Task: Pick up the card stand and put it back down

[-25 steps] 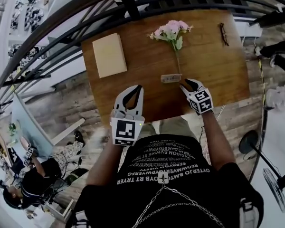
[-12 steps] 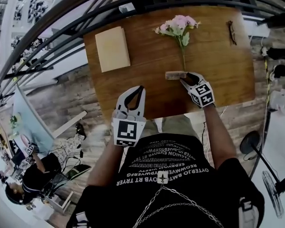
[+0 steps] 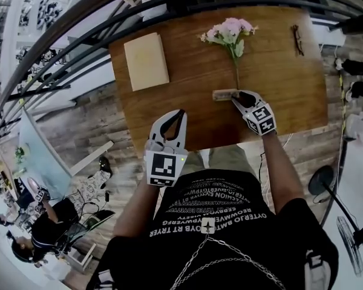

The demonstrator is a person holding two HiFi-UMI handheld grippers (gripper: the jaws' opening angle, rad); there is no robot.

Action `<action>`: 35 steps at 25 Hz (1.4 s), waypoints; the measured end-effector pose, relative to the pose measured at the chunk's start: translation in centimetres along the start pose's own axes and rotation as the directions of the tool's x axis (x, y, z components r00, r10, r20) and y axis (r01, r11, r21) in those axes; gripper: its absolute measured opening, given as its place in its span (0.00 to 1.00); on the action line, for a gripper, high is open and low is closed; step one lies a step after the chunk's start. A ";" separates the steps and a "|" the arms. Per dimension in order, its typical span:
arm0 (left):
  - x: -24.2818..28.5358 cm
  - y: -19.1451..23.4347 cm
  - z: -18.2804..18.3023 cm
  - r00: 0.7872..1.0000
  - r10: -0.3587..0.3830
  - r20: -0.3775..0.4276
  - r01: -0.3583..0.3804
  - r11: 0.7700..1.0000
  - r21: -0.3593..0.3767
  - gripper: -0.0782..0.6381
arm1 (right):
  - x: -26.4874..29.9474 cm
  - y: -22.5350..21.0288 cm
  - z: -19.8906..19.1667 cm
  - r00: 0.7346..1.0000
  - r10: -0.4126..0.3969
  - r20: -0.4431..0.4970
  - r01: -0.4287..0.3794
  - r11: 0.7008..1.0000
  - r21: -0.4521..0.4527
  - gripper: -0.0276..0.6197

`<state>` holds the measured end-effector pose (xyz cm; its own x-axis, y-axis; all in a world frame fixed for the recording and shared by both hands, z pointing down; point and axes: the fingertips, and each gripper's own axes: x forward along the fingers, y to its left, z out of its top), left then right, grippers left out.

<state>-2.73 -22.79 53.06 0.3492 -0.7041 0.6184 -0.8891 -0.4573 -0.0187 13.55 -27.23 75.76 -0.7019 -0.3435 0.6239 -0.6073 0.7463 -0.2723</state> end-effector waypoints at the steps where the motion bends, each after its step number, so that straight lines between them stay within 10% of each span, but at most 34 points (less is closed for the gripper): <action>1: -0.1 0.1 0.0 1.000 0.000 0.000 0.000 1.000 0.001 0.15 | 0.0 0.1 0.0 1.000 0.000 -0.001 0.000 1.000 0.006 0.25; 35: -3.7 0.9 2.3 0.994 -0.021 0.103 0.016 0.999 0.051 0.15 | -5.9 2.6 6.8 0.986 -0.127 0.105 0.111 0.983 0.145 0.24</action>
<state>-4.15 -21.84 48.91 0.3966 -0.7462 0.5346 -0.8669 -0.4960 -0.0491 13.60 -27.18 66.37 -0.6541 -0.4934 0.5734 -0.7292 0.6129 -0.3044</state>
